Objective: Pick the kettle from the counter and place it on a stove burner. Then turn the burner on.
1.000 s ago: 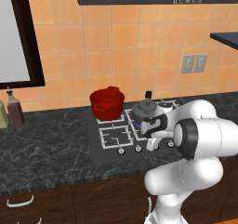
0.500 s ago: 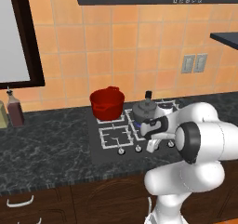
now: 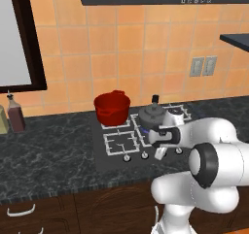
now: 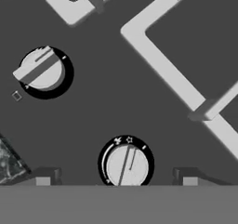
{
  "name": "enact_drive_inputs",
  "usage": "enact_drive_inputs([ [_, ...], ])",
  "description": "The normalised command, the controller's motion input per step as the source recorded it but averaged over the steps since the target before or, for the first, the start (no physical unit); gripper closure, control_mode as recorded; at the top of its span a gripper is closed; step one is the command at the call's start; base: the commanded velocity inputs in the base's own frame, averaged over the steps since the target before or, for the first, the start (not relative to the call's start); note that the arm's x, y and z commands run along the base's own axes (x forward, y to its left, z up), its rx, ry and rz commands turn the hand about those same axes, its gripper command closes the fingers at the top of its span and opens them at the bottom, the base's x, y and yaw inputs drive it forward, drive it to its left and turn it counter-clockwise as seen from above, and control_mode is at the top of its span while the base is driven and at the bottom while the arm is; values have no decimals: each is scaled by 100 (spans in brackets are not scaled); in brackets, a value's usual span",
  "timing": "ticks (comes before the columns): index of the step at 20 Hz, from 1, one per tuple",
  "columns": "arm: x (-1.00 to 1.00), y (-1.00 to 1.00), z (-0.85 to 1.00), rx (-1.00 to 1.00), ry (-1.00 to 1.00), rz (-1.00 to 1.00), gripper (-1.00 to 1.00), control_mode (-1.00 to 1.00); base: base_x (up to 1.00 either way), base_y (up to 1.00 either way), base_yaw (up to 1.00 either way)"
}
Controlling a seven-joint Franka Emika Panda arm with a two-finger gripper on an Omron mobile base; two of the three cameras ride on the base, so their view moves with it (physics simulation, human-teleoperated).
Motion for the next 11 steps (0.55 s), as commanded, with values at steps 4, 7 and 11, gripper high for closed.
enact_drive_inputs([
  [4, -1, 0, 22, 0, -4, 2, -100, -100, 0, 0, 0],
  [7, -6, 3, 17, 0, 0, 1, -100, -100, 0, 0, 0],
  [11, -1, 13, 25, -1, -5, 9, -100, -100, 0, 0, 0],
])
